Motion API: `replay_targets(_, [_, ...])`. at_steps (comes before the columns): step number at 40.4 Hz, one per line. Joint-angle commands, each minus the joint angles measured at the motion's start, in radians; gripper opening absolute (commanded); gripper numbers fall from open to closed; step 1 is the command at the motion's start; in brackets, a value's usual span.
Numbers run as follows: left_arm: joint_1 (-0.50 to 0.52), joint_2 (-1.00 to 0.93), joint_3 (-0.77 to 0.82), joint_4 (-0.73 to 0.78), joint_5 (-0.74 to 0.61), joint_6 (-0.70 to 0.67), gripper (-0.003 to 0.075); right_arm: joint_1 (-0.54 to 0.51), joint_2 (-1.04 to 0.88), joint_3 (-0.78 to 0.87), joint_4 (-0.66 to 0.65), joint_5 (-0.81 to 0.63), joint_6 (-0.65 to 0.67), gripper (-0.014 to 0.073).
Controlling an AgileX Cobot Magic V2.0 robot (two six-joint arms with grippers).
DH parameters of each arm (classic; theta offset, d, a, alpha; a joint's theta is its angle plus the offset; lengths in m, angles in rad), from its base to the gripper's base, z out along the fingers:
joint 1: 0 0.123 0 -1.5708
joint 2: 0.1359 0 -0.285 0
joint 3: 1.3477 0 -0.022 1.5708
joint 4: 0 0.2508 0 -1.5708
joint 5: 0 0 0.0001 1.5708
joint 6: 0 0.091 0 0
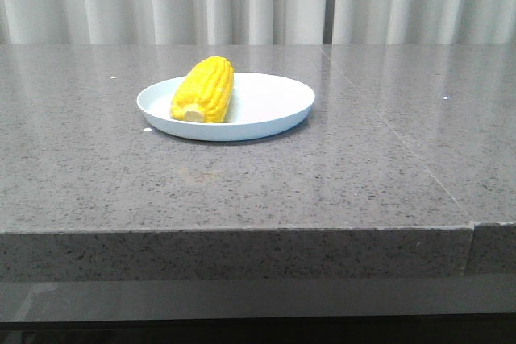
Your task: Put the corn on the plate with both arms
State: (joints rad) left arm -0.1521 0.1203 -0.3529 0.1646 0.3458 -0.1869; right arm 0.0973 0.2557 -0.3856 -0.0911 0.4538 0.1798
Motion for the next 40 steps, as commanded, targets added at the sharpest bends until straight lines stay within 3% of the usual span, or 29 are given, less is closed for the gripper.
replay_targets(1, [-0.006,0.010,-0.026,0.006,-0.087,-0.007,-0.0020,-0.006,0.008,-0.027,-0.022,-0.081,-0.009,-0.0122])
replay_targets(23, [-0.004,0.008,-0.024,0.006,-0.087,-0.002,-0.0020,-0.006,0.008,-0.027,-0.022,-0.081,-0.009,-0.0122])
replay_targets(34, [0.064,-0.044,0.004,-0.154,-0.095,0.213,-0.0020,-0.006,0.008,-0.027,-0.022,-0.081,-0.009,-0.0122])
replay_targets(40, [0.125,-0.132,0.084,-0.178,-0.109,0.210,-0.0020,-0.006,0.008,-0.027,-0.022,-0.081,-0.009,-0.0122])
